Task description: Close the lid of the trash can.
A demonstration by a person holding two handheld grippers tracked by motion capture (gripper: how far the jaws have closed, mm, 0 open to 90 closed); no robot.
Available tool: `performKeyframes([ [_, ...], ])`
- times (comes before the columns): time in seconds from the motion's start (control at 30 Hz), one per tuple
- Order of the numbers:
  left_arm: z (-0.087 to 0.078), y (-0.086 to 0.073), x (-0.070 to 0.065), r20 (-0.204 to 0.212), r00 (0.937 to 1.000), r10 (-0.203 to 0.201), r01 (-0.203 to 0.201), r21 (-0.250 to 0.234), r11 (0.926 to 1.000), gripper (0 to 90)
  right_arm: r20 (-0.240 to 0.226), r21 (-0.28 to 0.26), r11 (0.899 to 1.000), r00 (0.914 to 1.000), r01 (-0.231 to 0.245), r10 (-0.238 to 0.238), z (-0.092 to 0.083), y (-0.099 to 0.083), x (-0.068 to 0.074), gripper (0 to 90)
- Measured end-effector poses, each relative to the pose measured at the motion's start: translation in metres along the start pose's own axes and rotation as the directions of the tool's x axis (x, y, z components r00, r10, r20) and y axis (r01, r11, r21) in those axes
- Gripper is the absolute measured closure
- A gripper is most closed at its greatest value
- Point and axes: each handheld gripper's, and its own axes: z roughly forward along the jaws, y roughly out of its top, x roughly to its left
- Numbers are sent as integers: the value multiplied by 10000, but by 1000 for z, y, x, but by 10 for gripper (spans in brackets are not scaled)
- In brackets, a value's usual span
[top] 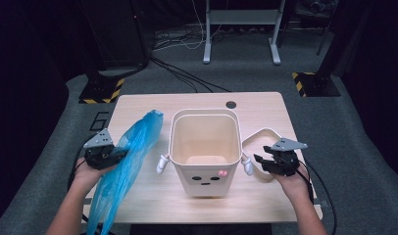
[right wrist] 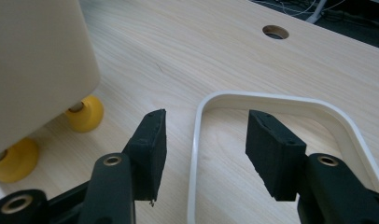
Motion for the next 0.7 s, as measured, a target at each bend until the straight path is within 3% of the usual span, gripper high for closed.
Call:
performKeyframes([
  [0.47, -24, 24, -5, 407, 9988, 263, -252, -264, 9993, 868, -421, -25, 9998, 9989, 210, -211, -15, 16, 5, 472],
  [0.7, -29, 29, -6, 700, 9975, 88, -49, -558, 9984, 868, -755, 122, 9996, 9968, 267, -258, -20, 21, 7, 472],
])
